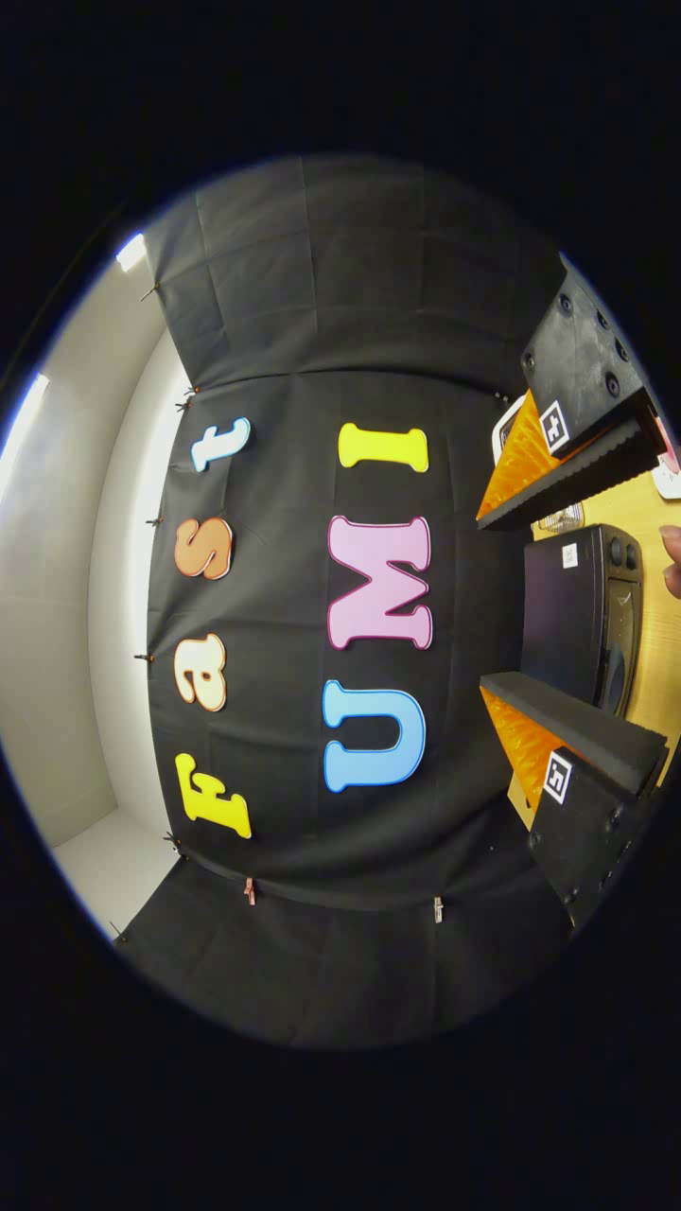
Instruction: Open the toaster oven, put the food inside, and close the toaster oven door.
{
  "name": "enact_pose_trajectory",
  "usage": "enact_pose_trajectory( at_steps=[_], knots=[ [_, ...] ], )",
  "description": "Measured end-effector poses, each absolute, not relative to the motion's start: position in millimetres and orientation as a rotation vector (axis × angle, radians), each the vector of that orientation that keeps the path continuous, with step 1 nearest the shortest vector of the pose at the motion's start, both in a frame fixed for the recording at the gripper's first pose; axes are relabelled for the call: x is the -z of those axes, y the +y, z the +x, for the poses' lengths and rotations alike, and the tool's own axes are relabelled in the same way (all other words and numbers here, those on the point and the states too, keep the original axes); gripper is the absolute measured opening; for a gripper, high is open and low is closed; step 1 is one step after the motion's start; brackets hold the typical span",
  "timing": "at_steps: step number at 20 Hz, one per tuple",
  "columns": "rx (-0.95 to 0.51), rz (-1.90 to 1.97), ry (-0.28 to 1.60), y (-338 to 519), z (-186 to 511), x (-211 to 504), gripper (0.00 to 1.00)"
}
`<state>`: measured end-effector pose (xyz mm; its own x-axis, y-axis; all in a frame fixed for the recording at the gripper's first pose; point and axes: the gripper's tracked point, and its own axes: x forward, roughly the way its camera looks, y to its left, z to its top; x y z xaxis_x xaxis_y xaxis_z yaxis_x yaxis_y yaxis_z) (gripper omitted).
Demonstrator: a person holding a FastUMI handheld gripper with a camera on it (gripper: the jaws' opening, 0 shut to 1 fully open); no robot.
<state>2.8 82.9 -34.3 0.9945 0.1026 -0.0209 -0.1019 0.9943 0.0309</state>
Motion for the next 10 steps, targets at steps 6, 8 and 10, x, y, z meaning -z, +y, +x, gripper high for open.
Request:
enact_pose_trajectory(
  at_steps=[6, 8, 10],
  knots=[
    [-0.103, 0.087, 0.181, 125, 25, 102, 0.98],
    [-0.093, 0.096, 0.244, 133, 32, 131, 0.98],
    [-0.090, 0.086, 0.302, 140, 37, 160, 0.98]
  ],
)
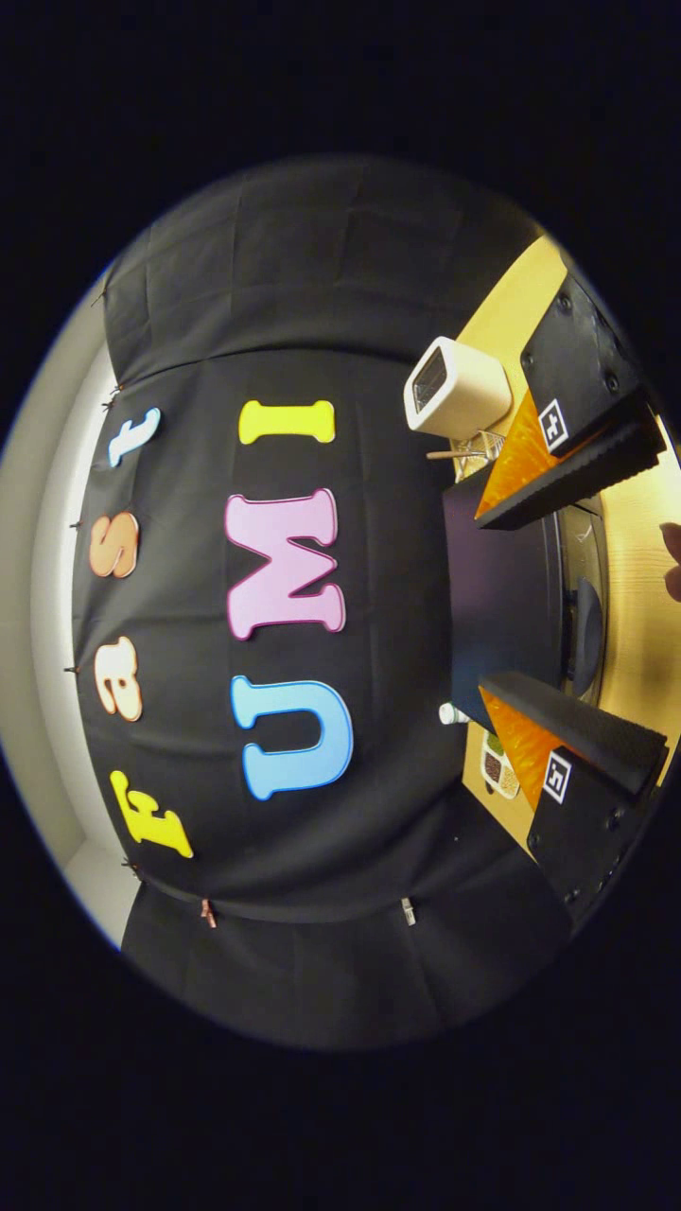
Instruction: Open the toaster oven, put the food inside, and close the toaster oven door.
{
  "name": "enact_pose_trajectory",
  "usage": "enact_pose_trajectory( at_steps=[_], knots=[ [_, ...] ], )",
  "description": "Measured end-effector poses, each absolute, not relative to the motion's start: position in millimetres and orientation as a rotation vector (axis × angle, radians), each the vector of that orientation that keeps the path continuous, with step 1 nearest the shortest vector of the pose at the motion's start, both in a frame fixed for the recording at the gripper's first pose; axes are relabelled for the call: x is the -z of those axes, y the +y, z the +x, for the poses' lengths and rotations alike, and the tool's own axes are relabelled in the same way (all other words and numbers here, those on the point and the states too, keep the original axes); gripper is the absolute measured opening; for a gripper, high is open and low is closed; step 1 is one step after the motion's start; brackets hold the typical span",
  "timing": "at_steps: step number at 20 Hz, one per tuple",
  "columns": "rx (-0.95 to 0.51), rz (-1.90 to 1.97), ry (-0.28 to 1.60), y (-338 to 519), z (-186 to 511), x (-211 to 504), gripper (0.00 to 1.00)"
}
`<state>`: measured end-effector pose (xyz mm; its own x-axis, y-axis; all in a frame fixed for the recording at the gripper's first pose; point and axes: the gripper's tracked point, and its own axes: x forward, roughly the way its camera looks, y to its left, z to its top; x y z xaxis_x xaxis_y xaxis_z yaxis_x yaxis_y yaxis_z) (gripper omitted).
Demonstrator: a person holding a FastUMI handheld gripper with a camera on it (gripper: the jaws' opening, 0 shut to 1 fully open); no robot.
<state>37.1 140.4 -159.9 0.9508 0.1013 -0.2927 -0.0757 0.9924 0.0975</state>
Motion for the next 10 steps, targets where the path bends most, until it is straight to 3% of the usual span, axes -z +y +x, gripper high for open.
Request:
enact_pose_trajectory(
  at_steps=[10],
  knots=[
    [-0.090, 0.046, 0.543, 177, 49, 273, 0.99]
  ],
)
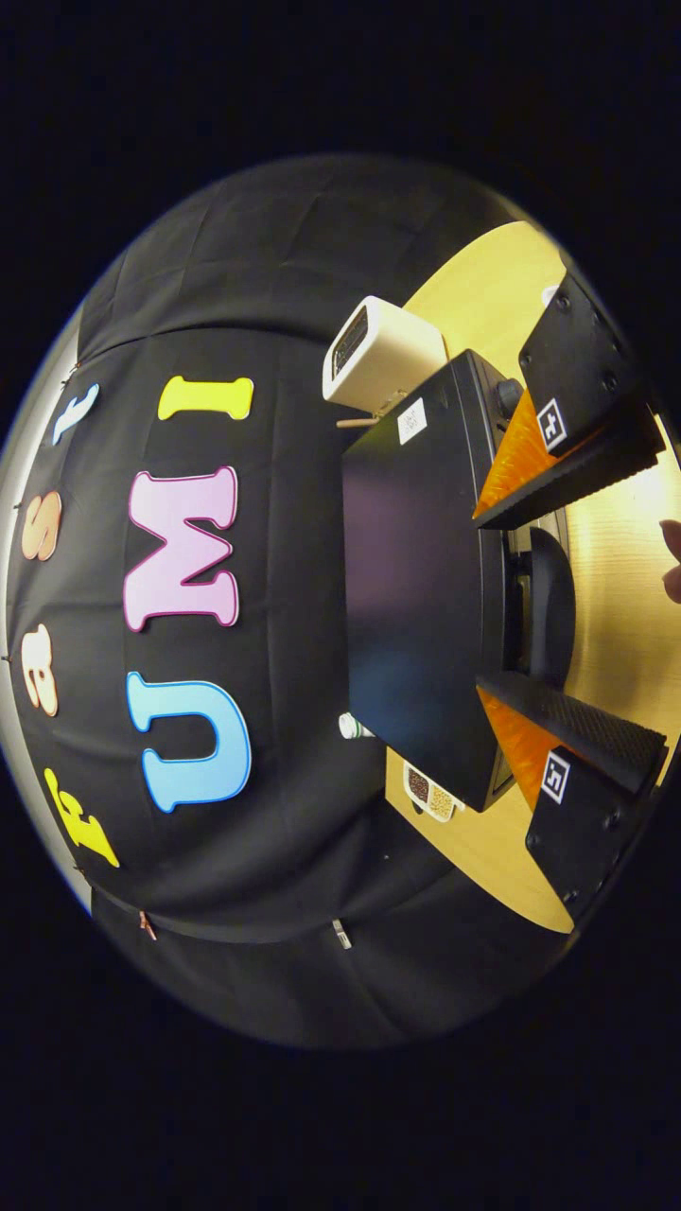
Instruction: Open the toaster oven, put the food inside, and close the toaster oven door.
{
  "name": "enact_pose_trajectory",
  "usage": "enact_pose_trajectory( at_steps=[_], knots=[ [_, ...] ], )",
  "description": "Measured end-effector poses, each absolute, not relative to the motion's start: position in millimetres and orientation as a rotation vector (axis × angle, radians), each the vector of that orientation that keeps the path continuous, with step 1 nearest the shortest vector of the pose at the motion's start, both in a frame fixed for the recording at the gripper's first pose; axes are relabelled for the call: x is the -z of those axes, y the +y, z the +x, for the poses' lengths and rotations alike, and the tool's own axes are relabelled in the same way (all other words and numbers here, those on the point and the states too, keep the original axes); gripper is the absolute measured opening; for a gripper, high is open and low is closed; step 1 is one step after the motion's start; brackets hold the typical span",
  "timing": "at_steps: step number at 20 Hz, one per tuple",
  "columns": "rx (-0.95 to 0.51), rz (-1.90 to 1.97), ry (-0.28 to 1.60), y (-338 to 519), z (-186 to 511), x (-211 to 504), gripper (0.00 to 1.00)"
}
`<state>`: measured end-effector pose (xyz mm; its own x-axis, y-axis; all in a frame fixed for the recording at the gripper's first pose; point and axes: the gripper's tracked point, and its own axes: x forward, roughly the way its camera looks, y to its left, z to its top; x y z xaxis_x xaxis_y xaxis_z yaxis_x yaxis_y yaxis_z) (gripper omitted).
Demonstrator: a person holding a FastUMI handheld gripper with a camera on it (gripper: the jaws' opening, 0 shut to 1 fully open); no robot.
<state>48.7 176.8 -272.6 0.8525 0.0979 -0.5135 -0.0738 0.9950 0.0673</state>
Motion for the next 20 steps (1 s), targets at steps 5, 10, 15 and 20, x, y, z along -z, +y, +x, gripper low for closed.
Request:
enact_pose_trajectory(
  at_steps=[5, 10, 15, 20],
  knots=[
    [-0.056, 0.005, 0.581, 181, 45, 291, 0.98],
    [-0.051, 0.009, 0.572, 182, 43, 292, 1.00],
    [-0.046, 0.029, 0.592, 179, 9, 298, 1.00],
    [-0.043, 0.051, 0.646, 176, -35, 316, 1.00]
  ],
)
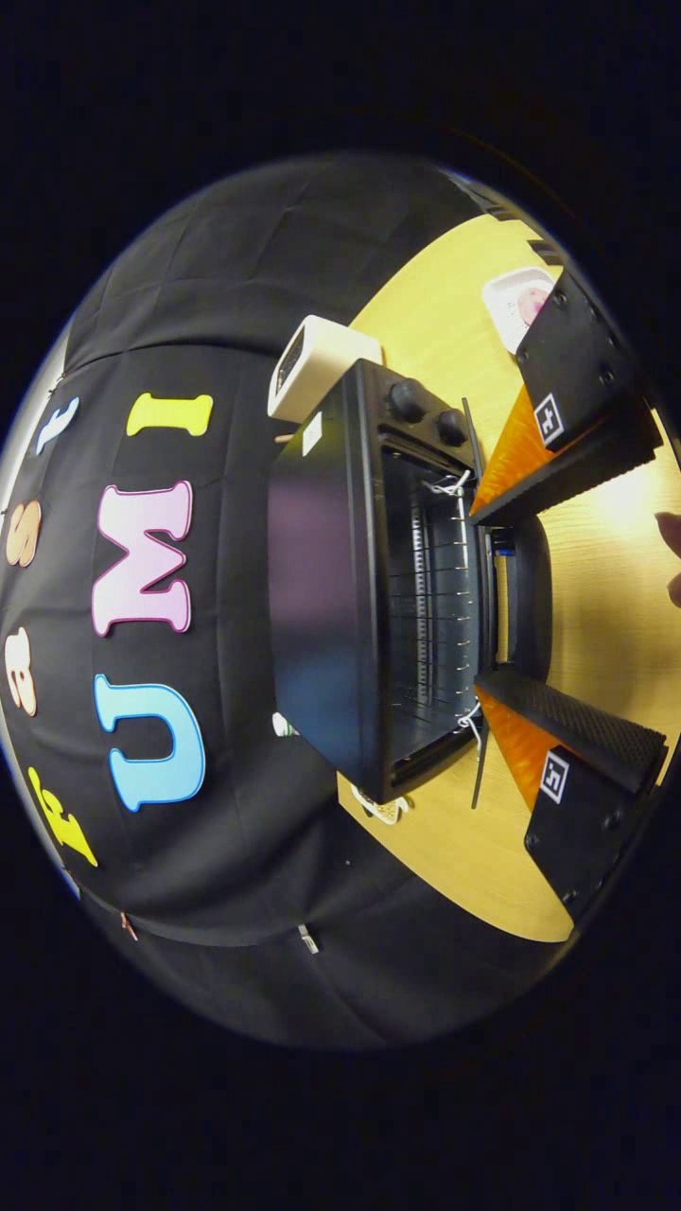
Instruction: Open the toaster oven, put the food inside, and close the toaster oven door.
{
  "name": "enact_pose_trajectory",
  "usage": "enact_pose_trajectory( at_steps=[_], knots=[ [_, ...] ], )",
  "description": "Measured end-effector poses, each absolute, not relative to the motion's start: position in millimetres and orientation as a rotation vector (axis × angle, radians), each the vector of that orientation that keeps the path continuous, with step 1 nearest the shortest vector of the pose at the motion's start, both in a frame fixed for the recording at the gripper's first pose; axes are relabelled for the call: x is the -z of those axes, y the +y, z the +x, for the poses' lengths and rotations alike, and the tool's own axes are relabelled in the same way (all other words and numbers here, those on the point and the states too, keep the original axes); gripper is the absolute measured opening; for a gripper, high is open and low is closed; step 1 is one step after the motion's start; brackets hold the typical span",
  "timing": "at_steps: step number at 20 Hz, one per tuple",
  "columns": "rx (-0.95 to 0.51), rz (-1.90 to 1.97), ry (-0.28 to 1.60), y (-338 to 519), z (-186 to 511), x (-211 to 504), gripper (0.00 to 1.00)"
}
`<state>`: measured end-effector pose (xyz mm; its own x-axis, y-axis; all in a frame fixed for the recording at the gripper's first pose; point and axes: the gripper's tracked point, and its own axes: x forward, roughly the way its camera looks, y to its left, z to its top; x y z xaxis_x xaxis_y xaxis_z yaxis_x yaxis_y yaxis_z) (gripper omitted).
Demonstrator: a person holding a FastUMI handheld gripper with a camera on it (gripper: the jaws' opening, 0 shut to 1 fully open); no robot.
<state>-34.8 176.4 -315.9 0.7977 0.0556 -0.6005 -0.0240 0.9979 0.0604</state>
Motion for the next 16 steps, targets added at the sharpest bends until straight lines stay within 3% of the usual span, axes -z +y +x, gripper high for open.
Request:
enact_pose_trajectory(
  at_steps=[9, 16],
  knots=[
    [-0.045, 0.018, 0.725, 174, -70, 343, 1.00],
    [-0.041, -0.008, 0.959, 155, -118, 401, 1.00]
  ],
)
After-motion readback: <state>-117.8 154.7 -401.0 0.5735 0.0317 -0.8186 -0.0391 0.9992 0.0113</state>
